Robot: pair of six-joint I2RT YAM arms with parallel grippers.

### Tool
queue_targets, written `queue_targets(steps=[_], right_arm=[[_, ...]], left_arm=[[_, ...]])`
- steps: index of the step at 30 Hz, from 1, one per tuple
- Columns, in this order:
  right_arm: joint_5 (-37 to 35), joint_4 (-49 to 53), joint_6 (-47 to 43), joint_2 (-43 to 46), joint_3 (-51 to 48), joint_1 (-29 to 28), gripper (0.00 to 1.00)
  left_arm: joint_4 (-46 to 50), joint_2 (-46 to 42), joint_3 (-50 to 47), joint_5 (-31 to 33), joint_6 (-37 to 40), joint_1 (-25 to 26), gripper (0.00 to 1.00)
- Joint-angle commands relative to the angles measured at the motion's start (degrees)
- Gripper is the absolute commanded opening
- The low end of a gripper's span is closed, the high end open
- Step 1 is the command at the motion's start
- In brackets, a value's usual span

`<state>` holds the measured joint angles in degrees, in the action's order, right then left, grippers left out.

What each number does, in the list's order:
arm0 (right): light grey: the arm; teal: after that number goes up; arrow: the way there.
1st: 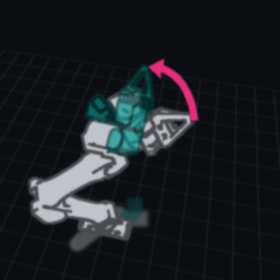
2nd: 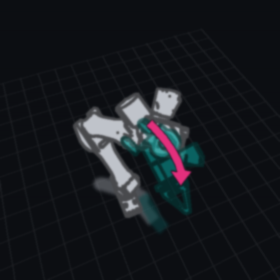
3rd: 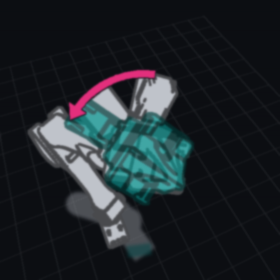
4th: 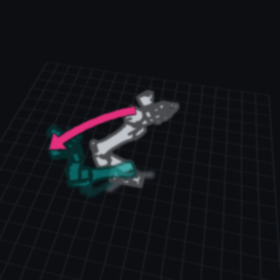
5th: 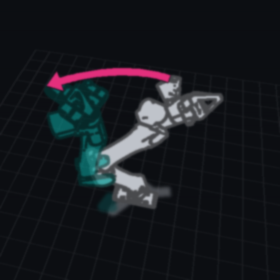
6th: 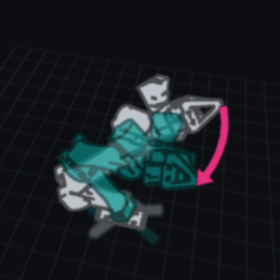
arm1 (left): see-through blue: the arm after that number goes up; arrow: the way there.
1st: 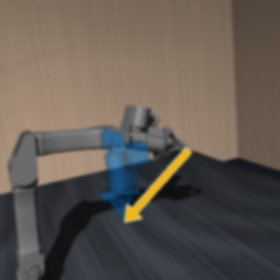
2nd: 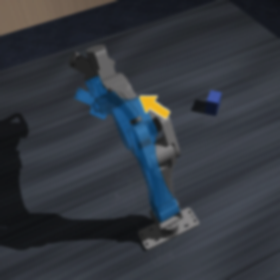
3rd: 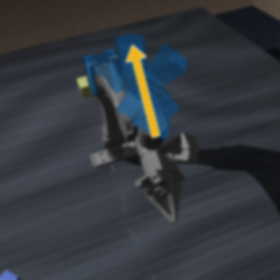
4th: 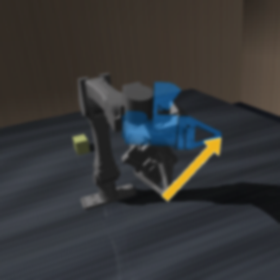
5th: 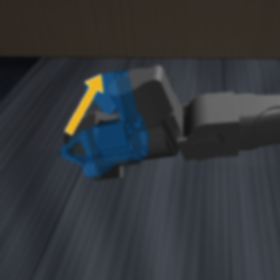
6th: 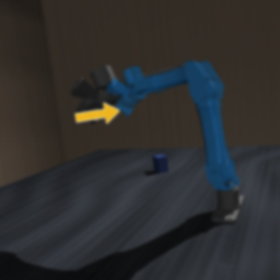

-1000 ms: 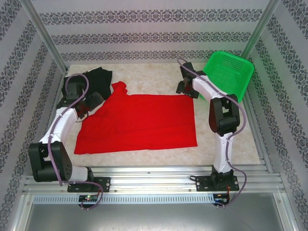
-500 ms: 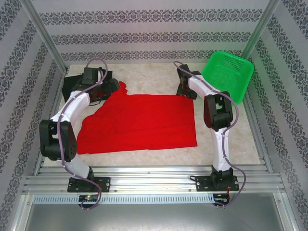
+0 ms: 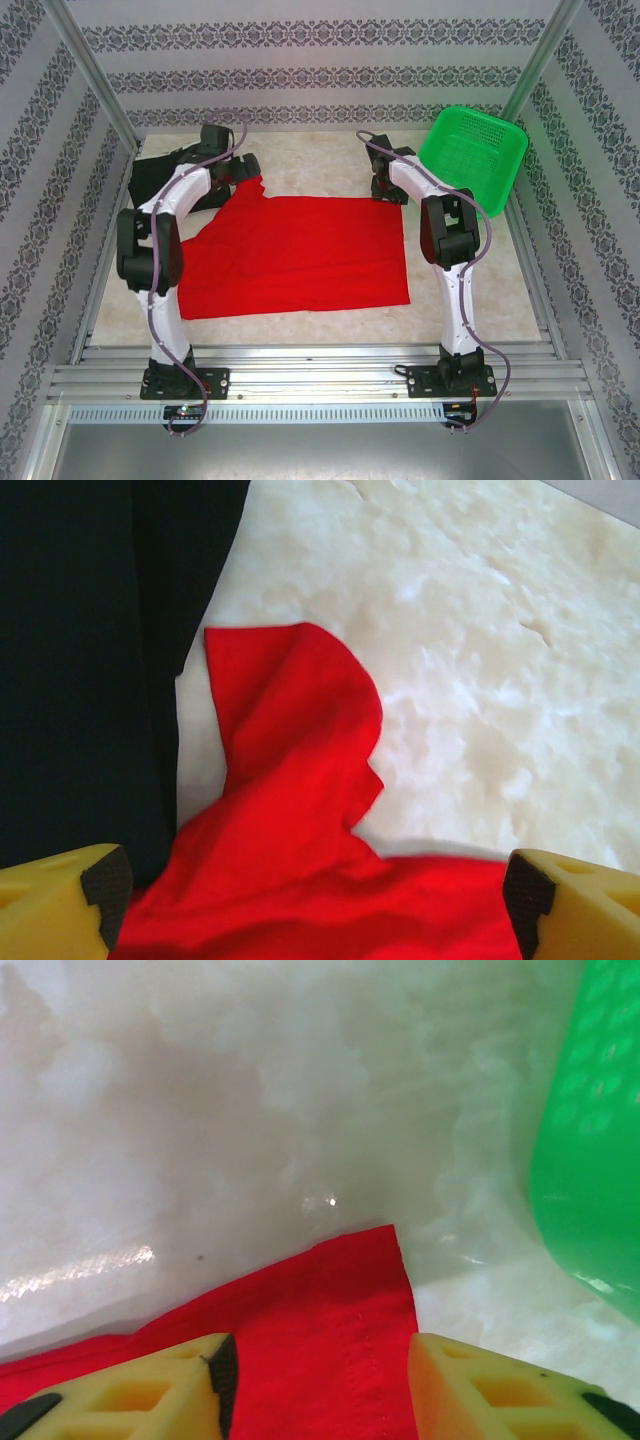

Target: Fold and stack the t-shirts

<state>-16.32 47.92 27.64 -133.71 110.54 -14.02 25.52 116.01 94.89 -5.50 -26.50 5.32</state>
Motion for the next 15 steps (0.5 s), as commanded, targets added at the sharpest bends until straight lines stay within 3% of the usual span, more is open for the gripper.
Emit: queue_targets(steps=[1,15], right_arm=[[-2.2,1.5,-1.7,-1.5,1.1,-0.4,0.44],[-0.1,-0.5,-3.0,-1.6,-0.4,-1.8,0.16]], left_arm=[[3.8,4.4,5.0,2.9,1.2,0.9,0.95],[5.5,18.5,19.8,6.7,-2.4,1.4,0.89]])
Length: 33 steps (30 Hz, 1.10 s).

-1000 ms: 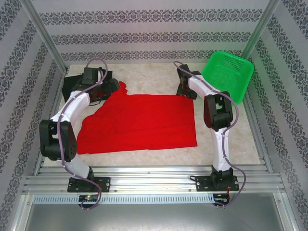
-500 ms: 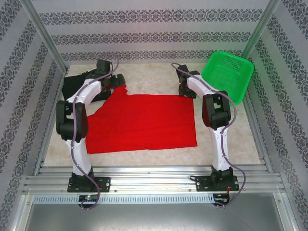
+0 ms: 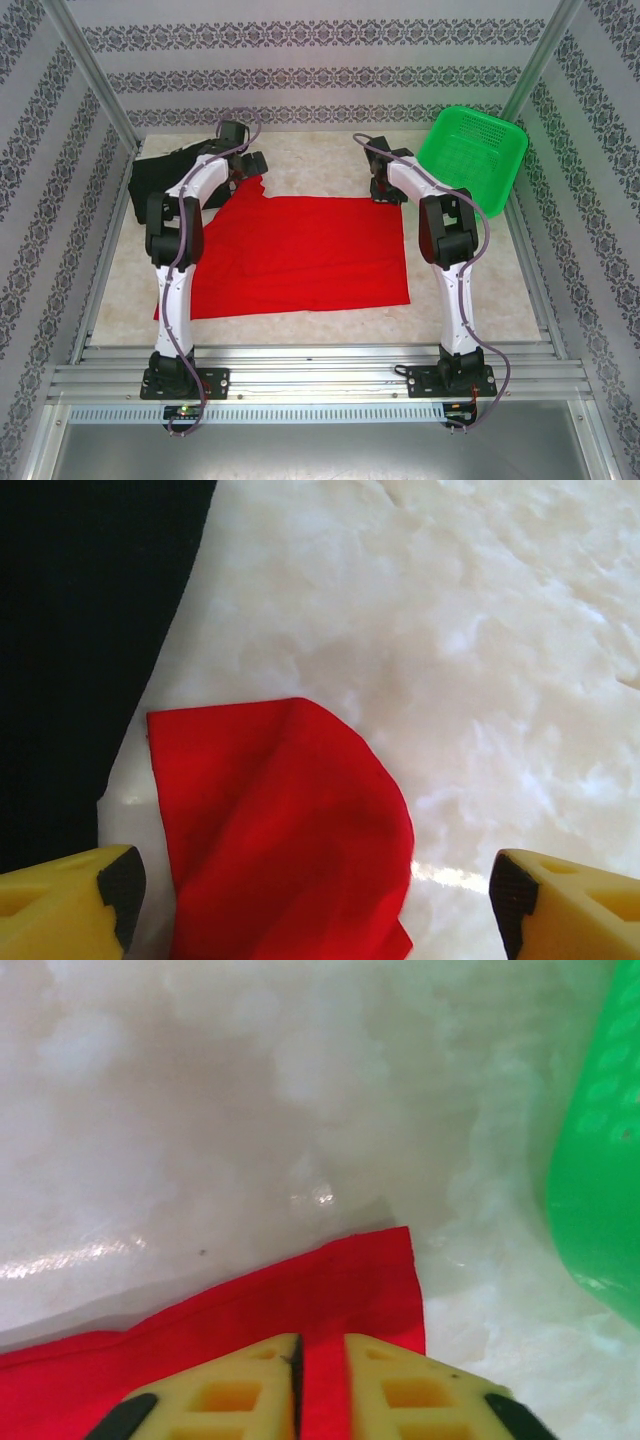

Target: Fold and stack the t-shirts

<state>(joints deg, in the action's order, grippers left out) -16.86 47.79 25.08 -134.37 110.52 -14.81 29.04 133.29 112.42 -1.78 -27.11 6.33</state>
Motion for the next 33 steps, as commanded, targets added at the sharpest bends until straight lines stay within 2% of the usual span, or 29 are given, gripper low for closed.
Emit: queue_targets(steps=[1,7,15,23,33], right_arm=[[0.7,-0.4,-0.5,-1.0,-0.3,-1.1,0.15],[1.5,-0.2,-0.4,-0.7,-0.4,-1.4,0.06],[2.5,-0.9,0.3,0.6,-2.4,-1.5,0.02],[3.0,-0.6,0.4,0.7,-2.6,-2.1,0.02],[3.1,-0.2,-0.2,1.3,-3.4,-2.3,0.0]], left_arm=[[1.1,1.6,2.3,3.3,-2.4,0.4,0.89],[3.6,5.9,7.6,6.9,-6.8,-0.3,0.86],[11.7,10.8,16.4,11.9,-9.4,-1.1,0.77],[12.7,12.2,17.7,11.5,-10.2,-1.9,0.73],[16.2,17.4,24.1,11.4,-11.1,-2.2,0.58]])
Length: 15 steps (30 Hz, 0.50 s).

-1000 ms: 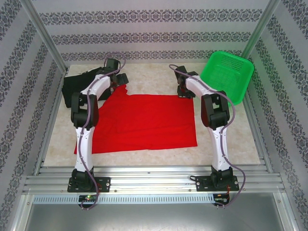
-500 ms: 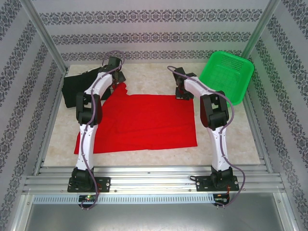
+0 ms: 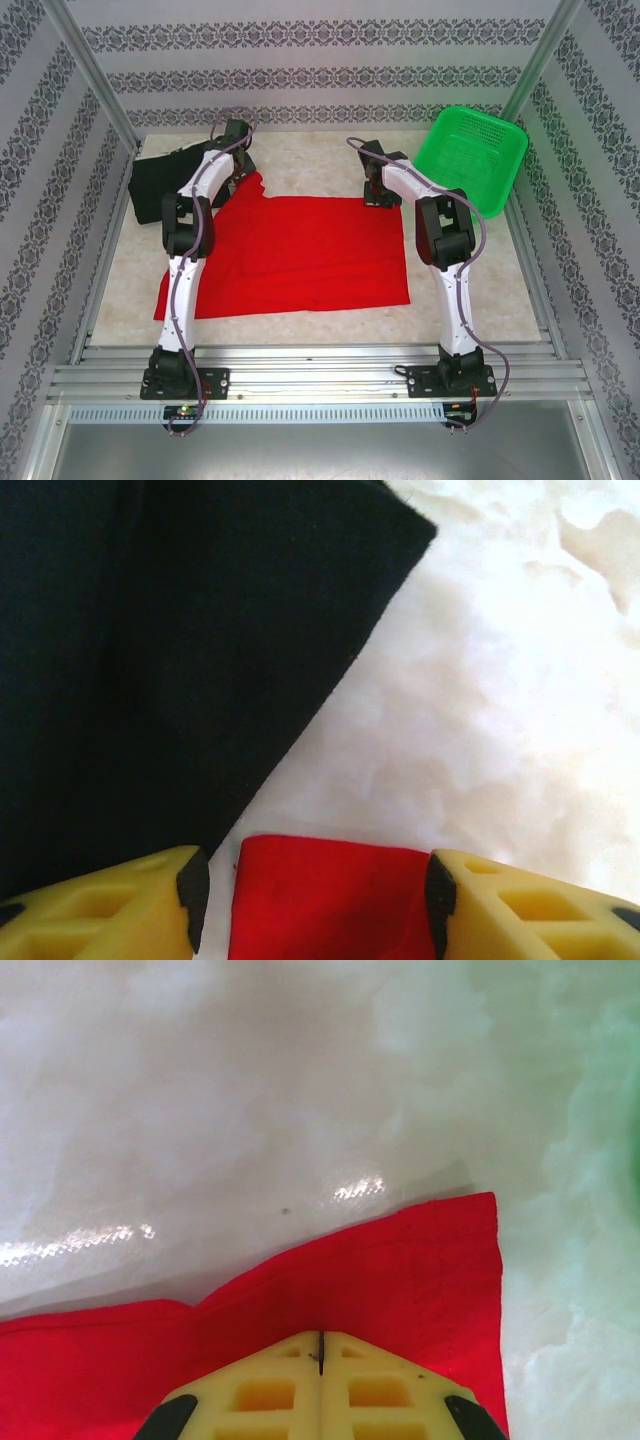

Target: Fold and stack the t-shirts

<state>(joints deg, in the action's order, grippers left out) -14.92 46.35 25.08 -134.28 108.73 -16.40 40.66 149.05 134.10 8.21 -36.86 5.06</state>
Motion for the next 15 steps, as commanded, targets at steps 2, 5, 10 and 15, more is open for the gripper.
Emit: queue_targets(steps=[2,5,10,15], right_arm=[[1.4,1.1,-0.2,1.4,-2.0,-0.7,0.0],[1.6,0.9,-0.1,1.6,-2.3,-0.8,0.0],[1.7,0.9,-0.2,1.9,-2.7,-0.8,0.0],[1.6,0.9,0.0,2.0,-2.8,-0.7,0.0]], left_arm=[[4.8,2.1,3.0,1.8,-1.4,-0.9,0.57],[5.2,3.4,4.9,1.2,-1.5,-1.1,0.56],[5.8,5.3,7.0,-1.0,-1.6,-1.1,0.41],[5.7,5.9,6.7,-3.2,-1.7,-1.4,0.25]])
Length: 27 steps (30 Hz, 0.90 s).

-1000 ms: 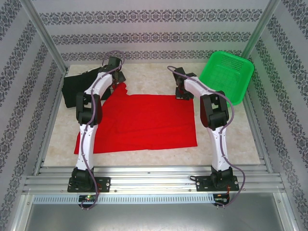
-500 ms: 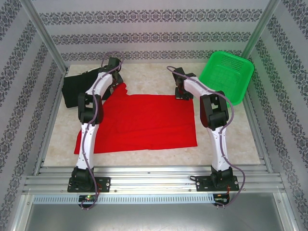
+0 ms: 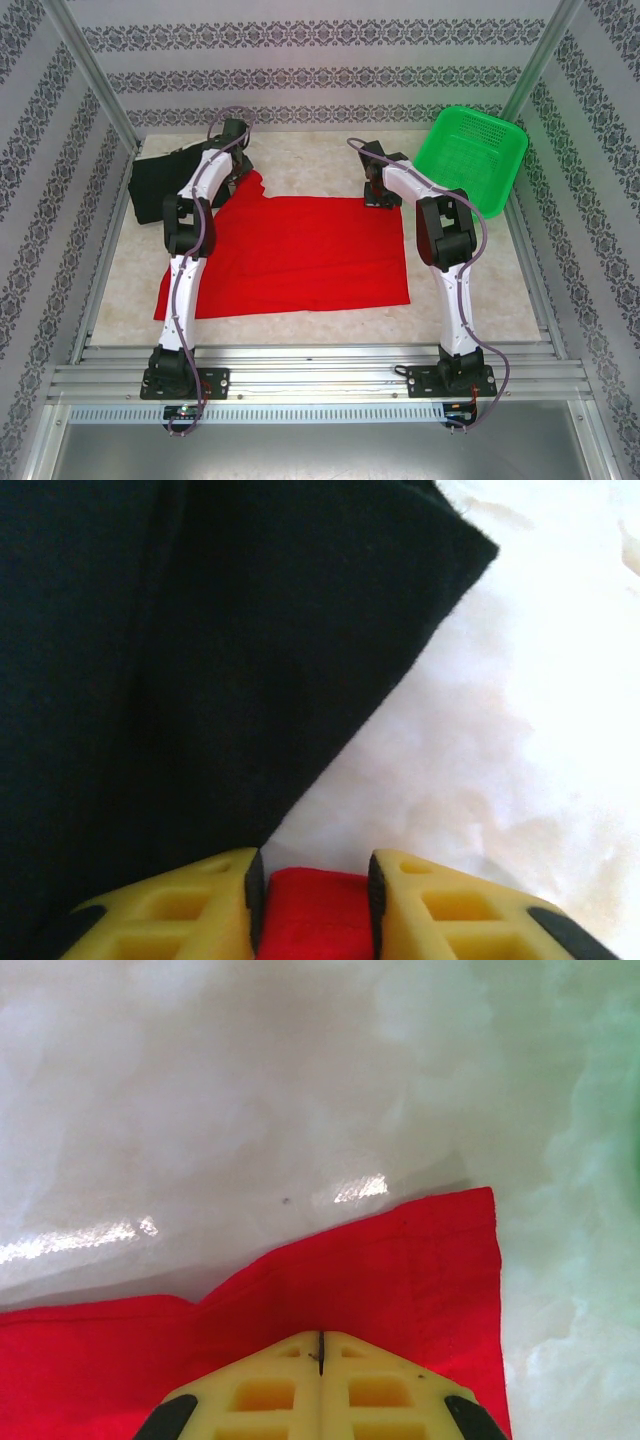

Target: Fold and stack the t-shirts

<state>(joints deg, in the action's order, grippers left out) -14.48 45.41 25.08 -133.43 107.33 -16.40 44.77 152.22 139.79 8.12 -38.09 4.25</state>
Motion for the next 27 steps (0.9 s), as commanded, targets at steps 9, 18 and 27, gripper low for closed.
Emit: queue_targets(steps=[9,18,27], right_arm=[[0.7,1.5,0.6,2.4,-2.5,0.0,0.0],[-0.3,0.7,1.0,5.0,-4.0,1.5,0.0],[-3.7,0.1,0.7,6.1,-3.2,1.8,0.31]], left_arm=[[-5.3,-0.3,0.1,-12.3,1.7,-0.7,0.0],[-10.0,-7.9,-6.5,-13.3,3.2,-1.0,0.0],[-14.9,-15.4,-13.8,-14.6,4.9,-1.5,0.0]])
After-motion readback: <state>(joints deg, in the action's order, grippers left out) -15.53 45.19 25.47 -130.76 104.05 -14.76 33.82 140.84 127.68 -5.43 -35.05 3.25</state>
